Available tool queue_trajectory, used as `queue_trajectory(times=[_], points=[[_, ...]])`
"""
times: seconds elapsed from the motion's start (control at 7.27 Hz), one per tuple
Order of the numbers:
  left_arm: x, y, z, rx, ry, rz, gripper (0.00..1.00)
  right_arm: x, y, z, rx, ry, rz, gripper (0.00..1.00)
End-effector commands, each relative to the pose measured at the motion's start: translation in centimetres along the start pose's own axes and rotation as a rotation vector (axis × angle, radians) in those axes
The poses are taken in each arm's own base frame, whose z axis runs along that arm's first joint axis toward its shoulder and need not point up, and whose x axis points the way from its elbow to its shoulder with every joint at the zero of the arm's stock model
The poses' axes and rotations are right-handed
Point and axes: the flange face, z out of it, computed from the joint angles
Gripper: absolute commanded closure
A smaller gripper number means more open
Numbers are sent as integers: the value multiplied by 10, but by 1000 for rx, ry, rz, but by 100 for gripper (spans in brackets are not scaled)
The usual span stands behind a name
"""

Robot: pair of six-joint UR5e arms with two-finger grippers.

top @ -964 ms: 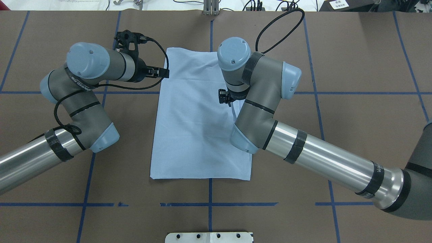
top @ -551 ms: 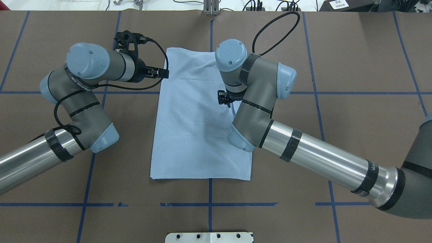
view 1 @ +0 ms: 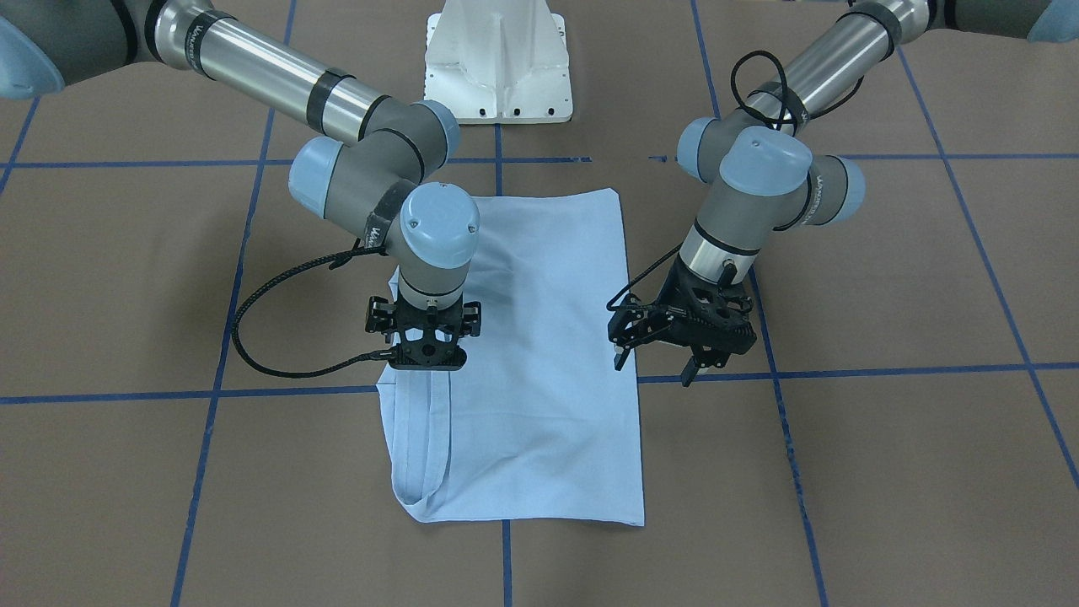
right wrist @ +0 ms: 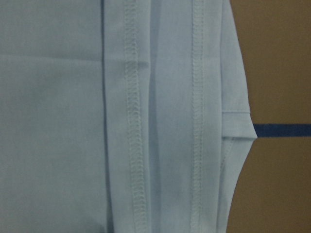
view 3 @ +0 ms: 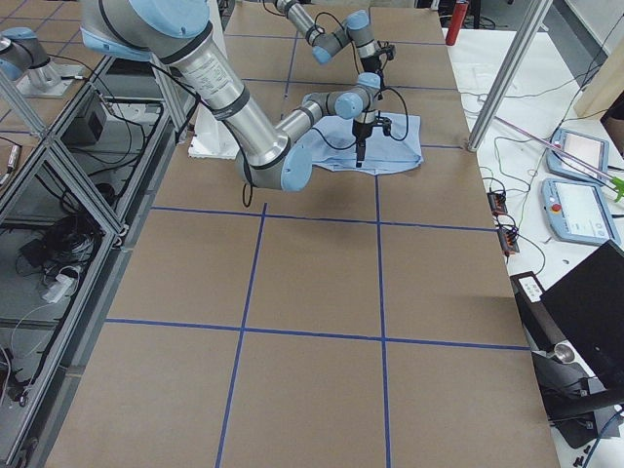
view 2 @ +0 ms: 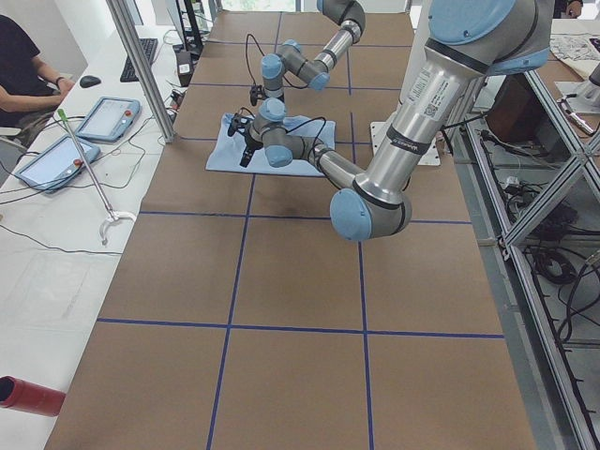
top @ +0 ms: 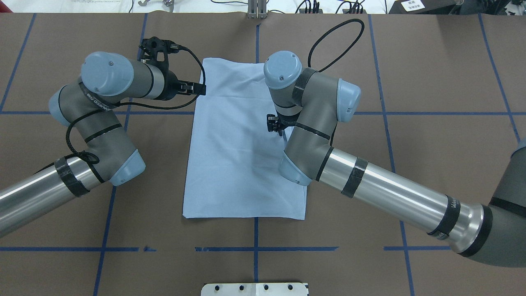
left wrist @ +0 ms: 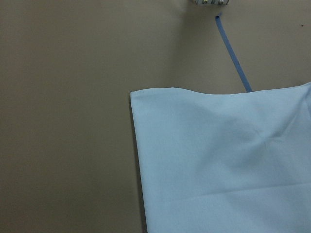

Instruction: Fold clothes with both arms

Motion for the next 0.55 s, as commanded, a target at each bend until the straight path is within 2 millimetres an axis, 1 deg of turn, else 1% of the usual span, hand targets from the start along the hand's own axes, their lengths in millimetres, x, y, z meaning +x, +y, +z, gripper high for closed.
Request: queue_trajectory(times=[0.0,0.41], points=[[1,-1,0,1,2,-4,0,2,1,3,-11,3,-7,0],[3,-2,-1,3,5,-6,0,9,-2,7,-12,12,-18,0]])
